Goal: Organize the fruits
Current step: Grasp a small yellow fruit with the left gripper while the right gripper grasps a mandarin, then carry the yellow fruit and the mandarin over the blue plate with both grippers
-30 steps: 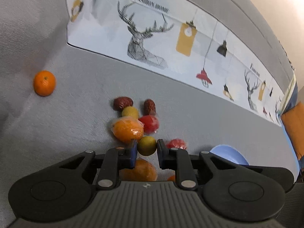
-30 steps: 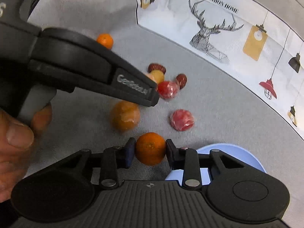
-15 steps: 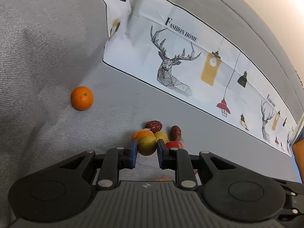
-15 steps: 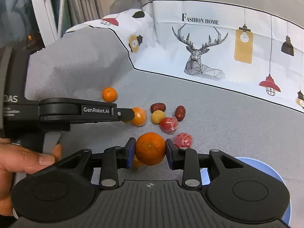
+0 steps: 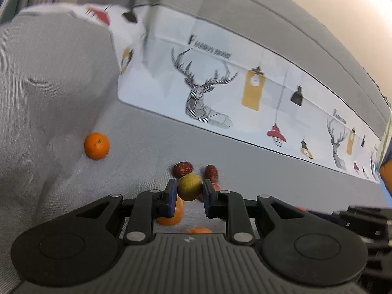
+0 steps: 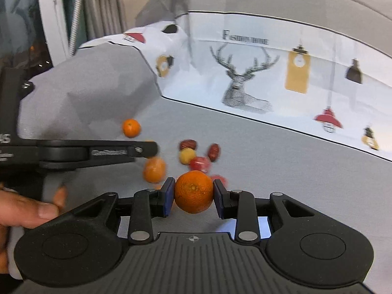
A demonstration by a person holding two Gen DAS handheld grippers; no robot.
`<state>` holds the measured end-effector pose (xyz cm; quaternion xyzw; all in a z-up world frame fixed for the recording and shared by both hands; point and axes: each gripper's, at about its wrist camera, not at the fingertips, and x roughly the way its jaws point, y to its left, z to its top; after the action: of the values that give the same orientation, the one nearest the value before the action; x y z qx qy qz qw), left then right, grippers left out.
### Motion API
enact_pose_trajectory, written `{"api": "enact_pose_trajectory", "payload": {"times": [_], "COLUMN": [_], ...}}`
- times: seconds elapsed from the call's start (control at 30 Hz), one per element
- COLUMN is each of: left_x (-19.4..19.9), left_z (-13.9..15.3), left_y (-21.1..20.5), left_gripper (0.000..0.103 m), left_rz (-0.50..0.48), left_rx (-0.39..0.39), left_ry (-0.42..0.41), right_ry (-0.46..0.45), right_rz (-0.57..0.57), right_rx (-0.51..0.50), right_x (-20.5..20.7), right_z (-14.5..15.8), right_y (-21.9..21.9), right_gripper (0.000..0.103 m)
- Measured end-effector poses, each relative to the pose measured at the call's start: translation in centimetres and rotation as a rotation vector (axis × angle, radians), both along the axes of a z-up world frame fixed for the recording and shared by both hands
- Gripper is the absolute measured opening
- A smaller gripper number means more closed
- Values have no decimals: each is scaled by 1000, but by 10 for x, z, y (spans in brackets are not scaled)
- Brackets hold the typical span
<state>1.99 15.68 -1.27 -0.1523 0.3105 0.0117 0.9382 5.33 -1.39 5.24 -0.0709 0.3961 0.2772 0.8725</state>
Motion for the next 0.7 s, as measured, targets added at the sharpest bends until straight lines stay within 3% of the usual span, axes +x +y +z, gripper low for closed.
{"api": "enact_pose_trajectory", "payload": {"times": [0.1,0.27,0.53,0.7], "left_x": [-8,-14,-16,-10], "left_z": [12,33,63,68], "left_y": [-10,-30,-62,-81], "left_gripper": [24,24,24,24], "left_rz": [-18,-61,-121,-144], "left_rx": [13,31,104,155], "left_ry": [-22,-19,-10,41], "right_ry": [-17,30,145,93], "right_rz": [-47,-168,-366,-372], "right_rx": [-20,16,64,57], "right_x": [-2,0,0,-3], "right_z": [17,36,17,23], "right_y": [-17,-61,-113,-118], "right_gripper": [35,35,35,35]}}
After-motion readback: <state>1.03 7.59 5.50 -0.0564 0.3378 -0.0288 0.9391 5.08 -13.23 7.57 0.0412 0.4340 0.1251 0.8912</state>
